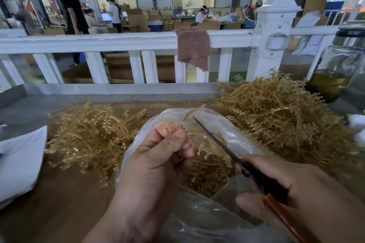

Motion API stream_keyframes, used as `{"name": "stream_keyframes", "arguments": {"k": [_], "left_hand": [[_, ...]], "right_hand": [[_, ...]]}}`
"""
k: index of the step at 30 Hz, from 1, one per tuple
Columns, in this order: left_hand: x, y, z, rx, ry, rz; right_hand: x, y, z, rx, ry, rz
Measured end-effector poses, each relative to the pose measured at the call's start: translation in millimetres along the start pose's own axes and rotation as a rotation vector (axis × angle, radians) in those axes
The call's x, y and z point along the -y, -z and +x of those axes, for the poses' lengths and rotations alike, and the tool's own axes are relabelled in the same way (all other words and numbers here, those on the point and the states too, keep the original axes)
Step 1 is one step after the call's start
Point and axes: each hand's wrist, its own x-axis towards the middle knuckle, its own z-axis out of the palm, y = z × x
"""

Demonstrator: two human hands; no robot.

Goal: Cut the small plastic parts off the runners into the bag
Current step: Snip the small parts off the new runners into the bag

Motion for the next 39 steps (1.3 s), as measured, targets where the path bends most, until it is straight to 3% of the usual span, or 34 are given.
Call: {"name": "stream_keyframes", "arguments": {"k": [2,4,10,21,39], "left_hand": [[-0.3,0.6,-0.4,0.007,0.009,-0.013],[-0.4,1.3,-0.7,0.013,0.019,-0.026],[0.1,-1.5,-0.5,-0.014,-0.042,0.008],[8.8,-0.5,4.1,-0.087,-0.219,0.237],[12.3,-5.7,2.5,-0.089,-0.308,0.264]], "right_hand": [[-2.6,0.4,-4.0,0.096,0.002,0.034],[-6.1,5.9,-3.0,0.026,-0.012,0.001],[-5.0,11.5,-2.4,0.1,-0.001,-0.039],[-0.1,9.9,-4.6,-0.048,-0.005,-0.152],[-3.2,21.2,-5.0,-0.075,0.105,-0.205]]}}
